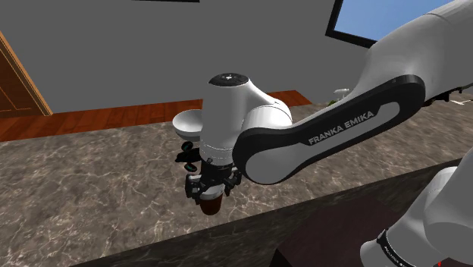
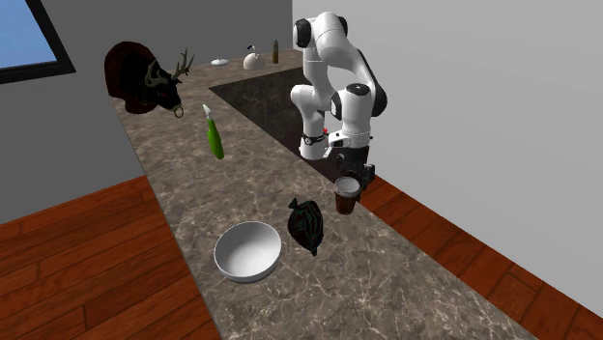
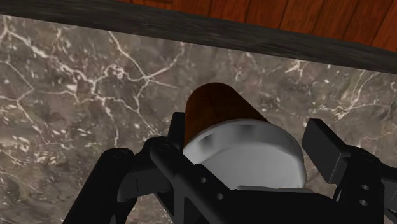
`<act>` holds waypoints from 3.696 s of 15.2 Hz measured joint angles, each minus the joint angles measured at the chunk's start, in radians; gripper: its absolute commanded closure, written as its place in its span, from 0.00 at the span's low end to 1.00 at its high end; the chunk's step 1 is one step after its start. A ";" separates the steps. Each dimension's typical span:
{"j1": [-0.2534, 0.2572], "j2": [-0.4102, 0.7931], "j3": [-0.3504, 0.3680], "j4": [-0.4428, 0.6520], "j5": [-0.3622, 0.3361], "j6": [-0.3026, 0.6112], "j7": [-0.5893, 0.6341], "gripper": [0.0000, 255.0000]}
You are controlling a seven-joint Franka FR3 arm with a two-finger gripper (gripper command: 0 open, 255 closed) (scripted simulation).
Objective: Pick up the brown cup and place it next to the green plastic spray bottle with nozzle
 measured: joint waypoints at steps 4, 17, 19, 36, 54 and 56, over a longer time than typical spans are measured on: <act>0.000 0.000 0.001 0.000 0.000 0.000 0.000 1.00; -0.005 -0.047 -0.002 0.051 0.034 -0.091 -0.022 1.00; -0.006 -0.060 -0.003 0.067 0.043 -0.117 -0.027 1.00; -0.013 -0.122 -0.016 0.242 0.078 -0.344 -0.044 1.00; -0.017 -0.102 -0.018 0.504 0.059 -0.588 -0.024 1.00; -0.014 -0.088 -0.014 0.546 0.051 -0.619 -0.015 1.00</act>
